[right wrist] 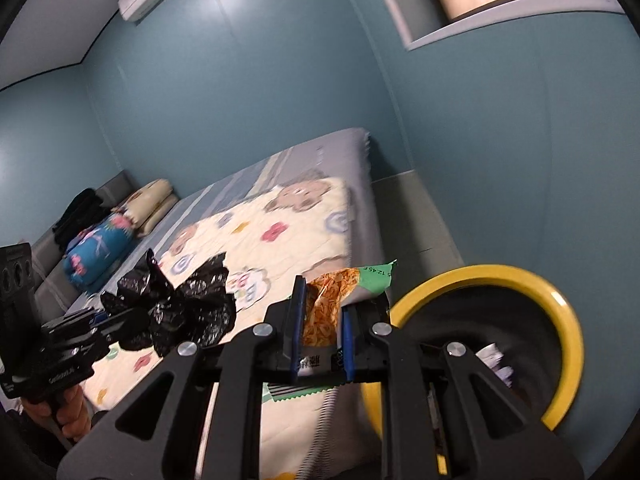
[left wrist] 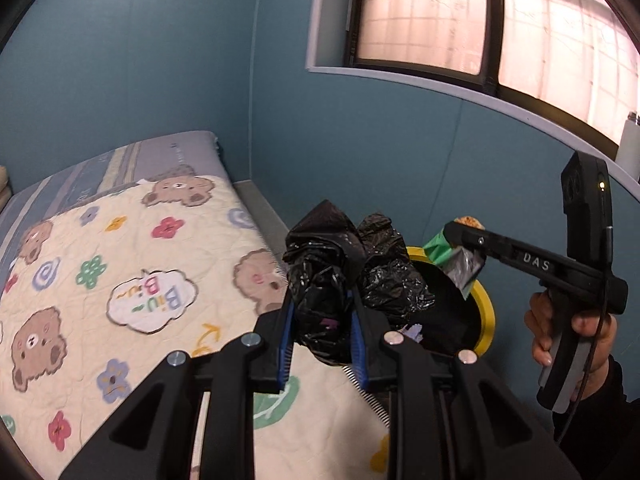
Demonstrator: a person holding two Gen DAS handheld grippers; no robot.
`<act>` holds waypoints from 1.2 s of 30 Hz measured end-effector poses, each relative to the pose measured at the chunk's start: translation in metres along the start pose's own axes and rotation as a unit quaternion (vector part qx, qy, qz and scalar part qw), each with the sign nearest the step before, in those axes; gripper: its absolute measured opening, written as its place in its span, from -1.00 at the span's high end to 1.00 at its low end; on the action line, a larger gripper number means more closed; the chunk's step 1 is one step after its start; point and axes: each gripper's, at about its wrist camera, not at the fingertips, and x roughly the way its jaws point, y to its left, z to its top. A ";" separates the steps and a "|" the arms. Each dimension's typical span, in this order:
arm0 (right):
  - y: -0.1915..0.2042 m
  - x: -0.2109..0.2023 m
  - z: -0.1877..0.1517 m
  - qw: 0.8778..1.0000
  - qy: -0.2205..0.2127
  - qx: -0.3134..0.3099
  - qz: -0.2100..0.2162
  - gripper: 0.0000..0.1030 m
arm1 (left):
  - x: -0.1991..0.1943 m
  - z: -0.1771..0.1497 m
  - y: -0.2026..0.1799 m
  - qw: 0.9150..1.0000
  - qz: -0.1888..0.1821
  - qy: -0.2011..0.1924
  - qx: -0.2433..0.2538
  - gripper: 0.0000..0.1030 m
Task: Collect trash
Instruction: 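Lift and carry the black bags and wrapper over the bin with both tools, then open both tools over the bin to drop the bags and wrapper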
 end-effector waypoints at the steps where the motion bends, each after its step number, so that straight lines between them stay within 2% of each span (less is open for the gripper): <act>1: -0.004 -0.001 0.001 1.000 -0.003 0.001 -0.007 0.70 | 0.006 0.002 -0.004 1.000 -0.003 0.003 0.004 0.57; 7: -0.042 0.005 0.006 0.998 -0.011 0.023 -0.052 0.70 | 0.047 0.011 -0.033 0.999 -0.034 0.006 0.028 0.57; 14: -0.080 0.035 0.004 0.995 0.015 0.051 -0.080 0.69 | 0.103 0.015 -0.065 0.996 -0.072 0.027 0.045 0.56; 23: -0.130 0.057 0.006 0.988 0.020 0.088 -0.124 0.64 | 0.179 0.001 -0.070 0.991 -0.088 0.094 0.021 0.53; 26: -0.134 0.063 0.006 0.987 0.024 0.091 -0.129 0.53 | 0.197 -0.005 -0.070 0.989 -0.092 0.114 0.012 0.51; 29: -0.138 0.064 0.004 0.986 0.025 0.096 -0.131 0.51 | 0.207 -0.011 -0.070 0.987 -0.102 0.128 0.006 0.48; 34: -0.141 0.065 0.003 0.985 0.028 0.097 -0.140 0.20 | 0.212 -0.011 -0.068 0.986 -0.101 0.132 -0.003 0.15; 36: -0.143 0.064 0.004 0.985 0.028 0.097 -0.143 0.11 | 0.208 -0.013 -0.067 0.986 -0.102 0.133 -0.010 -0.13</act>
